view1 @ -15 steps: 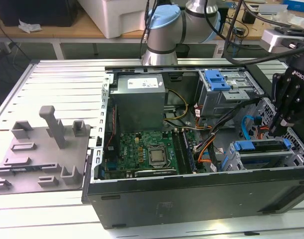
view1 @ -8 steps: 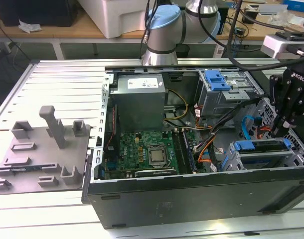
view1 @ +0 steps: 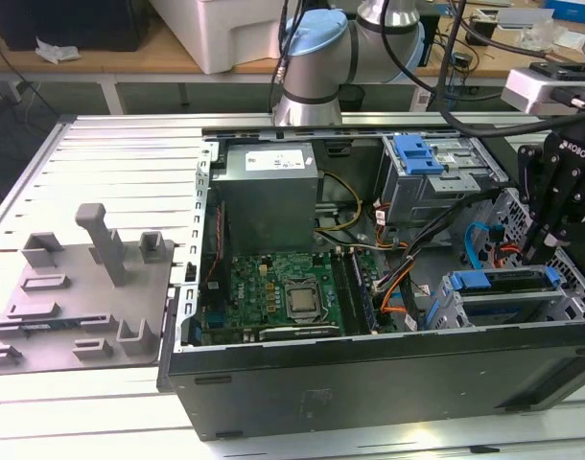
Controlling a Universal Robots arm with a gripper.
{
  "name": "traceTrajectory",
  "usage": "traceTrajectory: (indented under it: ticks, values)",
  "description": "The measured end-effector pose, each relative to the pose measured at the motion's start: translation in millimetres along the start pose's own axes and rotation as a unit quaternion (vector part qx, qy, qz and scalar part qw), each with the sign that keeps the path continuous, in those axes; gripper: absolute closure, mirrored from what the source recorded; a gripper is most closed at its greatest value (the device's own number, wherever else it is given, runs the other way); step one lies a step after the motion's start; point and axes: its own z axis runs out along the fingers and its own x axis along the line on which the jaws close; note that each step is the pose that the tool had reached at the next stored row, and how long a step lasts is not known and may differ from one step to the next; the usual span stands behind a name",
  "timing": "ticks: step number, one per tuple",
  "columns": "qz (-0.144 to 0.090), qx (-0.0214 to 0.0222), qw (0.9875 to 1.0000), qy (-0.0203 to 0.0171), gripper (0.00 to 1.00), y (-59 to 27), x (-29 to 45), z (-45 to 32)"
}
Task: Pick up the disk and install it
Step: 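Insert the first disk wire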
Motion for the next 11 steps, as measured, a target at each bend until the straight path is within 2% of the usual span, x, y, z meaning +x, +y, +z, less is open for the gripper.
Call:
traceTrajectory:
  ticks: [4, 9, 11]
  values:
    - [0.006, -0.0007, 0.9999, -0.0085, 0.82, 0.1, -0.1, 0.8]
    - [0.017, -0.0025, 0.9998, -0.0138, 0.82, 0.2, 1.9, 1.5]
    - [0.023, -0.0033, 0.9996, -0.0176, 0.82, 0.2, 3.0, 2.1]
